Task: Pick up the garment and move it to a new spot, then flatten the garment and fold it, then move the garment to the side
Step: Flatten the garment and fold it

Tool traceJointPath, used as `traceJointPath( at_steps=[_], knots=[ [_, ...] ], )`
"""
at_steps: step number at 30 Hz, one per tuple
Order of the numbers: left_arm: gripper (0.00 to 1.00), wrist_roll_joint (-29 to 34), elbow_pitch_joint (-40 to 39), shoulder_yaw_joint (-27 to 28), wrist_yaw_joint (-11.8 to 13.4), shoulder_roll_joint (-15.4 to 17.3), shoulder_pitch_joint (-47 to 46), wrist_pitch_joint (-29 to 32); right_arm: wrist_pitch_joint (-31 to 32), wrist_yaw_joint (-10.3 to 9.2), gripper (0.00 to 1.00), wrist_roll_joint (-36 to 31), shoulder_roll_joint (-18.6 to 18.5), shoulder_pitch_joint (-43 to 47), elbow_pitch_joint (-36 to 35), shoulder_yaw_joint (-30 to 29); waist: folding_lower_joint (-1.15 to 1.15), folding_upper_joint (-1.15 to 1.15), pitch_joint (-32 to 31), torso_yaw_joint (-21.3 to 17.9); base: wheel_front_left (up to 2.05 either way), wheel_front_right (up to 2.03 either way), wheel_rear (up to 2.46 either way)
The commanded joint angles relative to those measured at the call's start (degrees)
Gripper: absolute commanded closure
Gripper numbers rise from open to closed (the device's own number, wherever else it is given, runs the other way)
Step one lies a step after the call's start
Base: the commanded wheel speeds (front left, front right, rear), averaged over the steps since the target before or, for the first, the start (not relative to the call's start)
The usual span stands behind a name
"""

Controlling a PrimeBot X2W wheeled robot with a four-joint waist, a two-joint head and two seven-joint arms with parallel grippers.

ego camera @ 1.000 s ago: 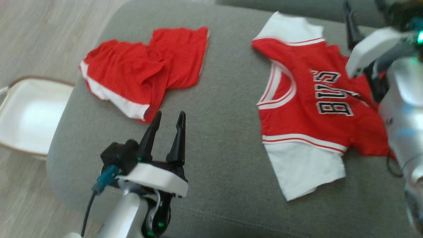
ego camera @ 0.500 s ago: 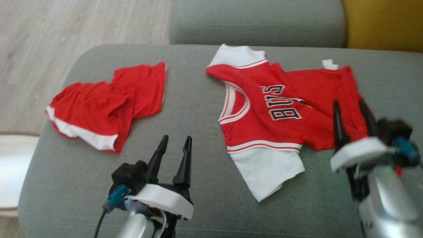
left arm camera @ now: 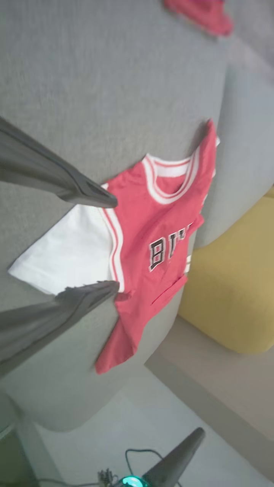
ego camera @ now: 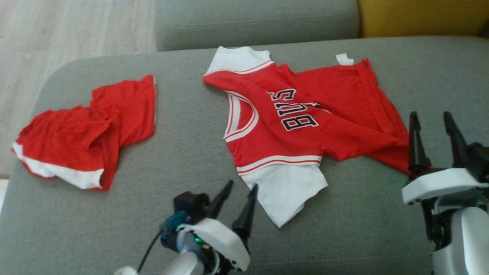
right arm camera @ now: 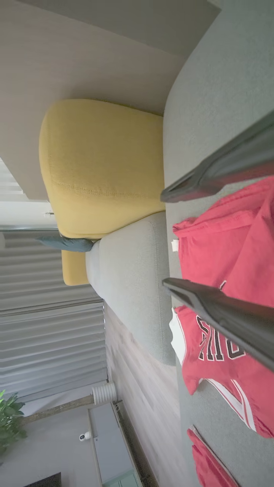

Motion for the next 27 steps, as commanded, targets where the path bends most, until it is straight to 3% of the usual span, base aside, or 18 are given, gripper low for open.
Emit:
traceJointPath(
  at_steps=[1, 7, 15, 27],
  knots=[
    [0.00, -1.0, -1.1, 0.6, 0.1, 0.0, -3.6, 0.4, 0.3, -0.04, 0.00, -0.4, -0.2, -1.1, -2.7, 1.1, 0.00, 0.00, 0.8, -1.0, 0.00, 0.00, 0.00],
    [0.00, -5.3, 6.4, -6.7, 2.5, 0.0, -8.3, 6.2, 1.9, -0.04, 0.00, 0.4, -0.2, -1.6, -6.3, 1.1, 0.00, 0.00, 2.7, -3.5, 0.00, 0.00, 0.00],
    [0.00, -7.9, 14.8, -11.0, 6.0, 0.0, -13.0, 9.5, 2.5, -0.04, 0.00, 1.3, -0.1, -2.5, -8.5, 1.9, 0.00, 0.00, 4.6, -5.8, 0.00, 0.00, 0.00],
    [0.00, -15.6, 18.2, -15.5, 4.2, 0.0, -16.3, 10.2, 2.0, -0.04, 0.00, 1.8, -0.1, -3.9, -8.8, 2.1, 0.00, 0.00, 6.3, -8.8, 0.00, 0.00, 0.00]
  ],
)
